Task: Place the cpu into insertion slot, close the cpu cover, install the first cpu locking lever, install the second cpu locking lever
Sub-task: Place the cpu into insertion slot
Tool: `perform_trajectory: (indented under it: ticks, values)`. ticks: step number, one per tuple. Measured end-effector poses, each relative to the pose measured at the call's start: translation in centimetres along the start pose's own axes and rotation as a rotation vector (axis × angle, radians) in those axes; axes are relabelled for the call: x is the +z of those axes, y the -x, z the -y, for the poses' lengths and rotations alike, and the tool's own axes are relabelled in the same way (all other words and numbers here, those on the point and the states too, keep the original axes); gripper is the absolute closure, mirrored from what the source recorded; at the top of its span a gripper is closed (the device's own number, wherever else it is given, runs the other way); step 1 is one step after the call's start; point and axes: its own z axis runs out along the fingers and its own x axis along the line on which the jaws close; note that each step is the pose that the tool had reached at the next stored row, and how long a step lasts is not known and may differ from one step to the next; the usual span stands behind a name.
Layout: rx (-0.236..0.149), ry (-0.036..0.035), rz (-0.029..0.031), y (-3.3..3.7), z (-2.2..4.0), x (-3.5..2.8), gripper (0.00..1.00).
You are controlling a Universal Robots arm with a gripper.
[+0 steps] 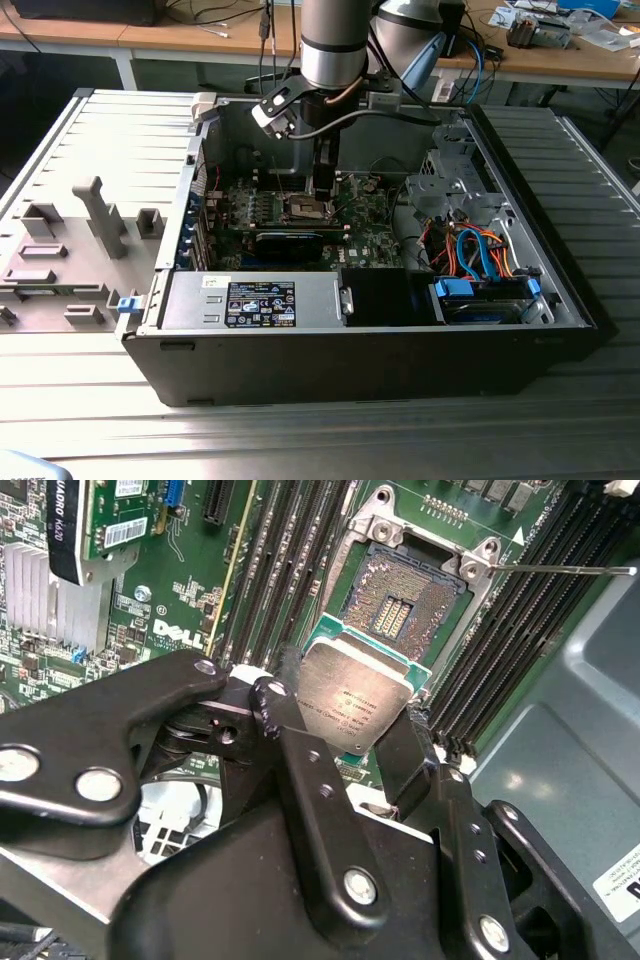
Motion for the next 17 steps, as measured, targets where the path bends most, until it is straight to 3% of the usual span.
perform_trajectory:
  ticks: [17]
  values:
    - [0.021, -0.0003, 0.0008, 0.0, 0.0, 0.1, 0.46]
